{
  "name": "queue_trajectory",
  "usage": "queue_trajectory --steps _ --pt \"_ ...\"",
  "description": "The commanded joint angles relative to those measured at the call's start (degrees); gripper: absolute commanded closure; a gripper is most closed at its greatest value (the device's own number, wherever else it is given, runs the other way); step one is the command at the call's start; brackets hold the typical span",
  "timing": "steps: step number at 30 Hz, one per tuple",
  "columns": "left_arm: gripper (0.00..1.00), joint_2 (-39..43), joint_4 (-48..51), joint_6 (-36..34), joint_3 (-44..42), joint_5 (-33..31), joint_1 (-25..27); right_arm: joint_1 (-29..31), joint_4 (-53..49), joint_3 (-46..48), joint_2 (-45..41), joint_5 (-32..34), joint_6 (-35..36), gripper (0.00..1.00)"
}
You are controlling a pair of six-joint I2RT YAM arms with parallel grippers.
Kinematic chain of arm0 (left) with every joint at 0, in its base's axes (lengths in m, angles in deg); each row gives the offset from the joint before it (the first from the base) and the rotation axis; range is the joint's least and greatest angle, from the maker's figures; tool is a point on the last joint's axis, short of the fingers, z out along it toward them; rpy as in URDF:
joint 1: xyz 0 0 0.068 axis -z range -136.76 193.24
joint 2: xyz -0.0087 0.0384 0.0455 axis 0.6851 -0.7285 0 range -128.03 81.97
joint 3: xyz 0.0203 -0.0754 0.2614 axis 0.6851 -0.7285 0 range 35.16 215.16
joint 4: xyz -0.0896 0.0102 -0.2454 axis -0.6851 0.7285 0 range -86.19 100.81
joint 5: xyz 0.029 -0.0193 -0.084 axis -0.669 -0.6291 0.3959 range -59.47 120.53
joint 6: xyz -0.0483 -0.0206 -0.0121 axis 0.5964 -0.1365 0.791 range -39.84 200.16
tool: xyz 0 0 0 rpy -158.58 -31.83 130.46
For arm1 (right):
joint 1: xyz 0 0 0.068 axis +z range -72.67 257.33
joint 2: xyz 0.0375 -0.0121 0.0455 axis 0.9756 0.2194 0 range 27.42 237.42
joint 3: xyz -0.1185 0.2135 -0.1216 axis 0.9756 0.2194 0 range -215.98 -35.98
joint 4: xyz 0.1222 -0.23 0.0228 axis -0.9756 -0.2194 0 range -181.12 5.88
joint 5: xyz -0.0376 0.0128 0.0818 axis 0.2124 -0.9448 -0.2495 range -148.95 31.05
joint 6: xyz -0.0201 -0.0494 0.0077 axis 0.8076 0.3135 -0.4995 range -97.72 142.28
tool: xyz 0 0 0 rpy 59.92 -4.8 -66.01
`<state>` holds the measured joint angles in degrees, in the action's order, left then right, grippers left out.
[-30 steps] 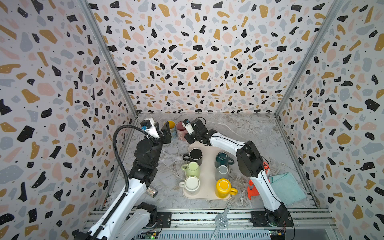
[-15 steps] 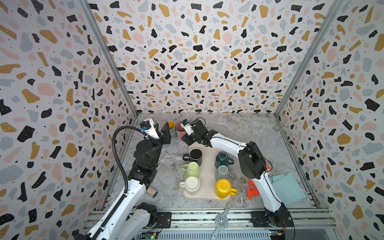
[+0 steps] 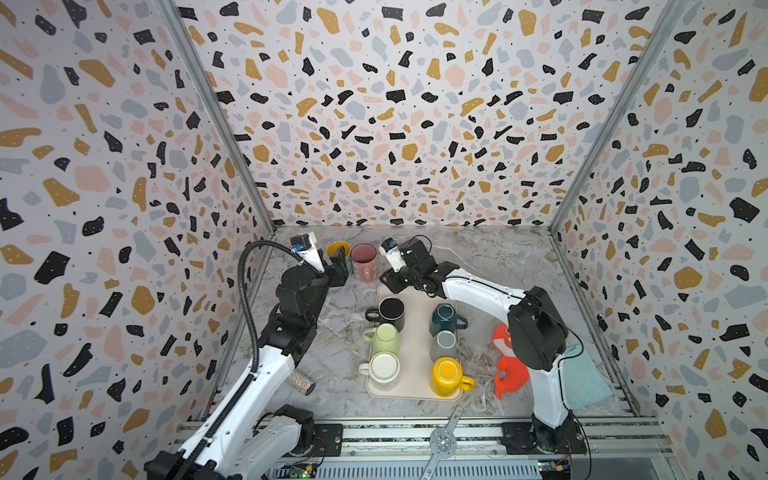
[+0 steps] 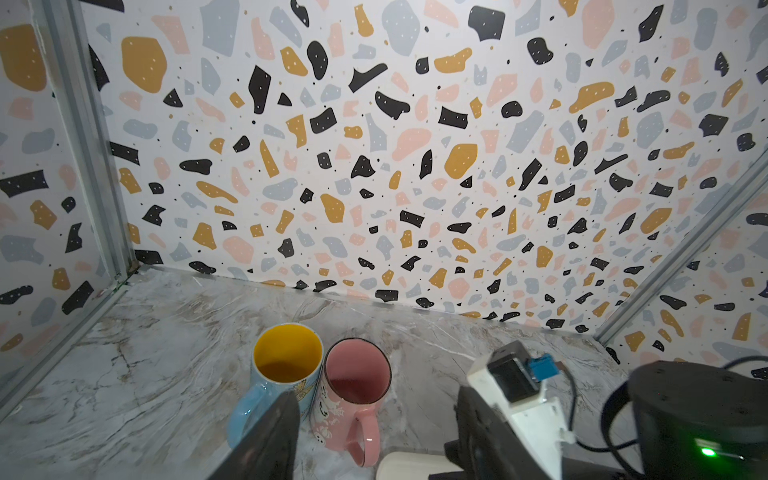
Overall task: Turn the mug right side up
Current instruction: 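Lower the pink mug onto the table and open the right gripper, then draw the right gripper back while the left gripper moves toward the black mug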
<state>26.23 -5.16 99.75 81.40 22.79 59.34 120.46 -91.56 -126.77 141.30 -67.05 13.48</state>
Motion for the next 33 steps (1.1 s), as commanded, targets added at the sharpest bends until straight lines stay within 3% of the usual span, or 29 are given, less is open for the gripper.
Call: queue_trajectory --steps 1,7,12,16,23,33 --pt "0.38 -2.46 5.89 4.31 4.5 0.46 -0.45 -1.26 2.67 3.81 -7.21 2.44 -0.94 0.57" --pt "0.4 -9.61 16.26 16.72 8.36 5.75 -1.65 -3.18 3.86 10.59 -14.77 4.32 -1.57 0.55" --pt "0.42 -10.92 10.6 30.44 2.02 16.12 -4.39 -4.02 4.75 14.5 -19.25 4.75 -1.96 0.53" --pt "0.42 -10.53 5.53 40.79 -2.33 19.4 -6.65 -4.21 4.45 16.9 -21.9 5.8 -1.91 0.53" --pt "0.42 -11.07 3.04 51.9 -4.4 23.65 -7.92 -5.09 5.59 21.04 -25.27 6.52 -2.88 0.52" --pt "0.42 -12.9 4.72 62.37 -7.26 25.95 -8.01 -5.82 5.94 22.98 -27.44 8.28 -2.81 0.52"
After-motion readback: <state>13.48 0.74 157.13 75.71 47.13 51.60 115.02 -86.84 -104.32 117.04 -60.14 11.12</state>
